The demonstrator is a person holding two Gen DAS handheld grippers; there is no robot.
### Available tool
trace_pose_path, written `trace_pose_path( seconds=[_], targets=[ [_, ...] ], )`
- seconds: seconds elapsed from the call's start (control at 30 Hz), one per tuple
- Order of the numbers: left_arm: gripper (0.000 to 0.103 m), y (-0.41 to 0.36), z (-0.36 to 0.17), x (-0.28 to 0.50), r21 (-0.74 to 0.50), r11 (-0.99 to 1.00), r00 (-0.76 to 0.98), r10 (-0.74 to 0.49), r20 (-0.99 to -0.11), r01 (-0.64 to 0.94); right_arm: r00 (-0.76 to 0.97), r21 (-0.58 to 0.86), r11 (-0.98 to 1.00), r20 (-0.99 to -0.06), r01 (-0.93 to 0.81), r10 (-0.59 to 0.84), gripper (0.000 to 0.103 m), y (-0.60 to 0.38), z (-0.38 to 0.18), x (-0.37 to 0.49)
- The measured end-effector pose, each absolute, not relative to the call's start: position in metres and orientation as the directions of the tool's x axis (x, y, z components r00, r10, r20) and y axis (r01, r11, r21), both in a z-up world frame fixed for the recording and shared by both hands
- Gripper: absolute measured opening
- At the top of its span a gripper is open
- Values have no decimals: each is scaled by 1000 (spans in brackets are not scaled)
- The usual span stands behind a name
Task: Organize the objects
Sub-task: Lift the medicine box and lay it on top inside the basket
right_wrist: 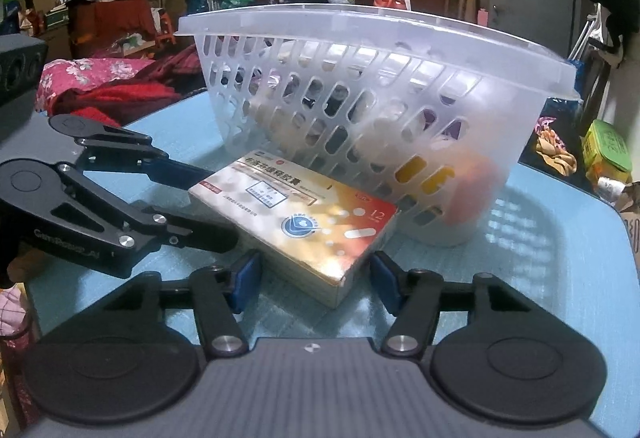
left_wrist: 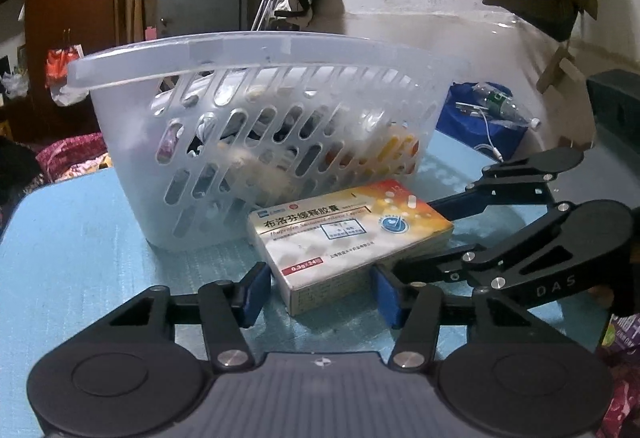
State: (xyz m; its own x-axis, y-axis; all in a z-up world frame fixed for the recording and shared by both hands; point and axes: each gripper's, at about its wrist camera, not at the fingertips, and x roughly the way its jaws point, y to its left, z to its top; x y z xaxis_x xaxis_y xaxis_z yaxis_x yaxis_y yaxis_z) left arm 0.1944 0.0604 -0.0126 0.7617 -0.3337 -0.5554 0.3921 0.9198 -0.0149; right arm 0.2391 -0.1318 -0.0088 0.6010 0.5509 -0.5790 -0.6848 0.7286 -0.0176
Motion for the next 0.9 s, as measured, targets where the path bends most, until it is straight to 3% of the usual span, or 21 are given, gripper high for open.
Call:
trace_pose_path(
  seconds=[0.17,0.33,0.63,0.73,0.9],
  targets=[
    [53,43,-11,176,110,918,817,-280,-504,382,655,-100,739,-551,-667,517,56,-127,-7,223],
    [49,45,-1,145,119,919,860,-298,-415,376,691,-108,749,-489,-654,532,54,-137,2,196],
    [46,37,84,95,220,913,933,-303,-193,342,782,-213,761,-302,-612,545,53,-150,88,144],
    [46,40,116,124,223,918,940,-298,-164,329,799,-230,770,-268,-595,538,53,-144,122,165],
    [45,42,132,186,186,932,939,-272,-210,312,794,-209,777,-302,-594,527,53,-130,143,225]
  ],
)
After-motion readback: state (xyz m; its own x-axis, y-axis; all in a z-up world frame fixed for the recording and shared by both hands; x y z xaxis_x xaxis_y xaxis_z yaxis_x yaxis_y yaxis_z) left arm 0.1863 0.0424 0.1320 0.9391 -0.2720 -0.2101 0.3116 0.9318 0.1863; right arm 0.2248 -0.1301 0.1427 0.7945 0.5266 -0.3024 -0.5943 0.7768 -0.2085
